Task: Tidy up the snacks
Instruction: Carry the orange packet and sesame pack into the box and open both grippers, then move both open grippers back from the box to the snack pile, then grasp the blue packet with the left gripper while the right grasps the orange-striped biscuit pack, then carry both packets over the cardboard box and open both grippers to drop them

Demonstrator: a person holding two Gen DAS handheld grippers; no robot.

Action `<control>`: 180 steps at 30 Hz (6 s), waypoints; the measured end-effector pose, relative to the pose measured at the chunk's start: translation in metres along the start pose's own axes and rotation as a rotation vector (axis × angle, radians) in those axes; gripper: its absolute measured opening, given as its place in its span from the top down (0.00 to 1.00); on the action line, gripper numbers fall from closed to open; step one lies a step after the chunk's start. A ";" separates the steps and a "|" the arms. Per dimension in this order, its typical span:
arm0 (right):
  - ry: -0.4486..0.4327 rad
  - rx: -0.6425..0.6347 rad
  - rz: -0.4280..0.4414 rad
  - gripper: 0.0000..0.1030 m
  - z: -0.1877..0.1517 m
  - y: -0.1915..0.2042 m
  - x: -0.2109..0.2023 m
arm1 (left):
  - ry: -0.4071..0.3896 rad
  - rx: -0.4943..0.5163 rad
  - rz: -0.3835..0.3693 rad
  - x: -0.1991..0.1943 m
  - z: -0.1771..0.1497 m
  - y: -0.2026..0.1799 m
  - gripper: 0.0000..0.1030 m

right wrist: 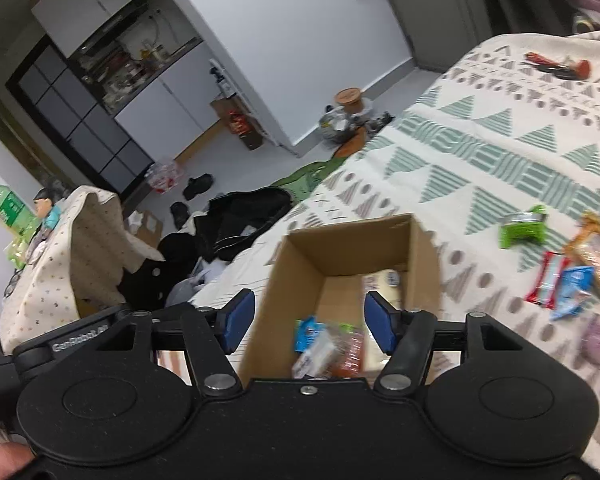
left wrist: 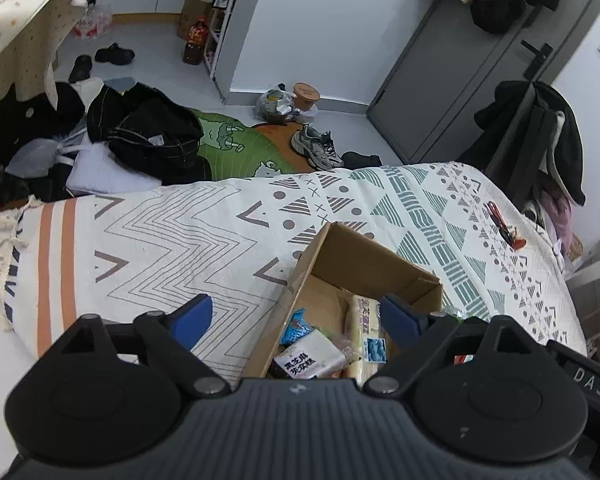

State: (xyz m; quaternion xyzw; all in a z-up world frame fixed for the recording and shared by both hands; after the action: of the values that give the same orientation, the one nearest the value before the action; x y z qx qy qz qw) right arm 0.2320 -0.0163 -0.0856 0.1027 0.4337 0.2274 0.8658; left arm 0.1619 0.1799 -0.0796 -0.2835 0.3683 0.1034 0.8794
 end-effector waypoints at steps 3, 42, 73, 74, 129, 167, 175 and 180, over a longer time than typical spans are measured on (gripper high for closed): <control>-0.013 0.016 -0.030 0.37 0.001 -0.013 -0.011 | 0.007 0.015 0.005 -0.003 -0.004 -0.007 0.10; -0.130 0.311 -0.093 0.01 0.002 -0.201 -0.103 | 0.009 0.247 -0.057 0.002 -0.073 -0.176 0.00; -0.007 0.529 -0.067 0.41 -0.002 -0.281 -0.041 | 0.217 0.284 -0.176 0.144 -0.113 -0.236 0.45; -0.004 0.531 -0.066 0.44 -0.001 -0.282 -0.038 | 0.227 0.284 -0.177 0.149 -0.114 -0.236 0.46; 0.179 0.104 -0.320 0.53 -0.002 -0.231 0.070 | 0.276 0.168 -0.168 0.175 -0.102 -0.185 0.72; 0.045 0.155 0.108 0.67 0.011 -0.118 0.010 | 0.041 0.117 -0.078 0.043 -0.037 -0.108 0.72; 0.057 0.107 0.161 0.67 0.005 -0.085 0.013 | 0.074 0.079 -0.045 0.035 -0.038 -0.081 0.71; 0.086 0.083 0.199 0.67 -0.003 -0.068 0.015 | 0.091 0.064 0.001 0.030 -0.036 -0.066 0.55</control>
State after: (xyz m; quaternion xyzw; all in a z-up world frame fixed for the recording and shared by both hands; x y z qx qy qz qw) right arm 0.2584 -0.0680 -0.1236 0.1710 0.4672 0.2985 0.8145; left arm 0.1881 0.1047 -0.0936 -0.2594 0.4112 0.0788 0.8703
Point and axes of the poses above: each gripper's, at about its wrist camera, not at the fingertips, and x roughly the way its jaws point, y to its left, z to its top, the point moved 4 cm from there along x, roughly the way its jaws point, and after that the axes turned 7 degrees about -z, right-handed, at the moved point
